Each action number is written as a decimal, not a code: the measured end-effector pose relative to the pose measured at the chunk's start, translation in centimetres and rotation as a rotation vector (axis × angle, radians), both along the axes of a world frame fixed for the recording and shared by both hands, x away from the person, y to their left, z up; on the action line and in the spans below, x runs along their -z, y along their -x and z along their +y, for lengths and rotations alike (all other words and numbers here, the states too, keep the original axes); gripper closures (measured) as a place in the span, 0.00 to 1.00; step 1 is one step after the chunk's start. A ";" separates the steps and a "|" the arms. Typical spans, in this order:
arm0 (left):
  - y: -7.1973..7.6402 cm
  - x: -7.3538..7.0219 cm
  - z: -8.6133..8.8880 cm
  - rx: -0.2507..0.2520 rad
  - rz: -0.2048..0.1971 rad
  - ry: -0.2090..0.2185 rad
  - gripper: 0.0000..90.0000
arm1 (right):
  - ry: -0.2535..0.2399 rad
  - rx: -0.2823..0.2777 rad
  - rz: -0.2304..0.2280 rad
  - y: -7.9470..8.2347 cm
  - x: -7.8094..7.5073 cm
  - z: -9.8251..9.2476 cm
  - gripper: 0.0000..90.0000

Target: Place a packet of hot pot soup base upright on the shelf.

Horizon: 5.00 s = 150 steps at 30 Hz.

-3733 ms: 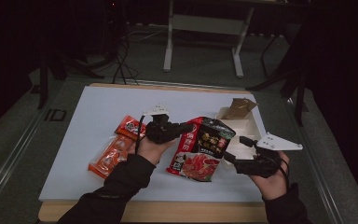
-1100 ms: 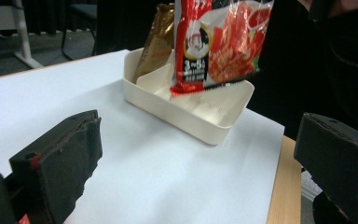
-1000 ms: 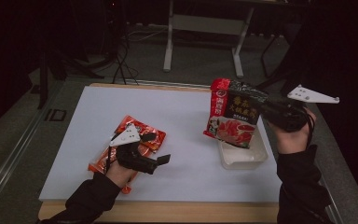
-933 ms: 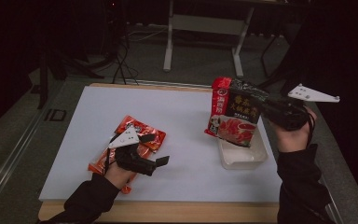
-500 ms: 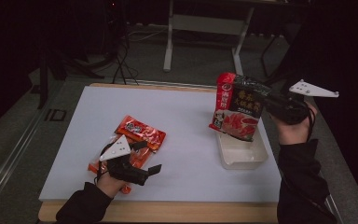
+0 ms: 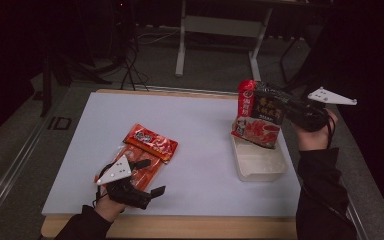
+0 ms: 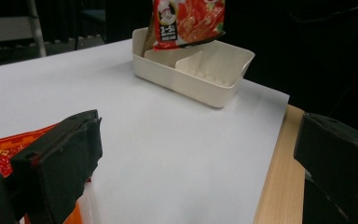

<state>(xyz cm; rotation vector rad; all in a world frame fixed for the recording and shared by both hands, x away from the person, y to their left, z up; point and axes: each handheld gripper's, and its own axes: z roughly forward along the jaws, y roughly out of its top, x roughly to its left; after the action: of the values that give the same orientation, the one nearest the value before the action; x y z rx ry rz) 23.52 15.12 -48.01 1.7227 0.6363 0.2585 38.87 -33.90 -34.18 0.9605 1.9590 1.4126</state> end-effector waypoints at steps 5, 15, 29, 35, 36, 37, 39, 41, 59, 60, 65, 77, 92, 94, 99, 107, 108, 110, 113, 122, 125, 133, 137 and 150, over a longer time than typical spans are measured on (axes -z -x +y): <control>0.0 0.3 0.1 -0.002 0.017 0.005 0.02 | 0.044 0.008 0.007 -1.2 1.0 0.0 0.86; -0.2 1.0 0.0 0.003 0.013 0.014 0.02 | 0.070 -0.034 0.012 -2.6 3.1 -0.1 0.85; -0.4 1.5 -0.1 0.013 0.031 0.019 0.02 | 0.004 -0.115 0.046 -2.9 4.8 0.1 0.84; -0.5 1.5 0.0 0.003 0.028 0.020 0.02 | -0.036 -0.091 0.066 -2.7 5.6 -0.7 0.83; -0.5 1.6 -0.1 0.002 0.029 0.020 0.02 | -0.034 -0.090 0.064 -2.7 5.7 -0.7 0.84; -0.5 1.6 -0.1 0.001 0.029 0.015 0.02 | -0.035 -0.088 0.062 -2.6 5.8 -0.8 0.83; -0.4 1.7 -0.1 0.003 0.030 0.018 0.02 | -0.035 -0.081 0.069 -2.7 6.1 -1.1 0.83; -0.4 1.7 -0.1 0.003 0.030 0.018 0.02 | -0.026 -0.073 0.084 -2.7 6.3 -1.3 0.84; -0.7 1.5 0.3 -0.015 0.003 0.002 0.02 | -0.035 0.032 0.094 0.3 6.0 -2.6 0.52; -0.8 1.5 0.4 -0.016 0.002 0.009 0.02 | -0.044 0.036 0.083 0.8 5.6 -2.7 0.50; -0.7 1.1 0.7 -0.025 0.022 0.025 0.04 | -0.046 0.047 0.047 3.4 4.1 -3.0 0.45; -1.3 0.2 1.5 -0.025 0.075 -0.022 0.04 | -0.071 -0.020 0.067 6.8 4.2 0.1 0.30; -2.6 0.3 4.3 -0.100 0.073 -0.076 0.15 | -0.129 -0.153 0.138 9.1 5.4 4.3 0.16; -2.8 0.2 4.8 -0.124 0.070 -0.083 0.17 | -0.112 -0.169 0.132 9.4 5.5 4.7 0.16; -3.5 0.2 6.2 -0.149 0.090 -0.101 0.45 | -0.097 -0.204 0.133 10.1 5.6 5.3 0.16; -5.2 0.3 8.2 -0.259 0.129 -0.185 0.81 | -0.092 -0.236 0.142 11.0 6.2 5.7 0.16; -5.4 0.4 8.4 -0.265 0.134 -0.189 0.86 | -0.084 -0.240 0.143 11.1 6.3 5.7 0.16; -6.0 0.6 8.8 -0.280 0.148 -0.190 0.93 | -0.087 -0.248 0.146 11.3 6.6 5.8 0.16; -6.5 0.8 9.1 -0.297 0.164 -0.212 0.99 | -0.091 -0.254 0.152 11.4 6.8 5.9 0.16; -9.2 2.2 9.3 -0.358 0.187 -0.309 1.00 | -0.121 -0.323 0.157 12.0 7.5 6.4 0.19; -10.0 2.7 9.2 -0.375 0.199 -0.351 1.00 | -0.111 -0.321 0.150 12.0 7.4 6.5 0.19; -11.4 4.4 9.3 -0.408 0.264 -0.449 1.00 | -0.111 -0.321 0.145 12.0 7.5 6.6 0.19; -11.8 5.5 8.9 -0.397 0.284 -0.479 1.00 | -0.098 -0.324 0.147 12.0 7.6 6.9 0.19; -10.6 5.5 5.8 -0.375 0.285 -0.497 1.00 | -0.094 -0.331 0.146 12.0 7.7 7.1 0.19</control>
<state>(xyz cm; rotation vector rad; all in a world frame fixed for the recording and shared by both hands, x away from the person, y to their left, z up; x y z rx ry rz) 34.09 20.90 -53.54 2.1265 1.1848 0.4673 26.82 -26.81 -41.85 0.8273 2.2573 1.6679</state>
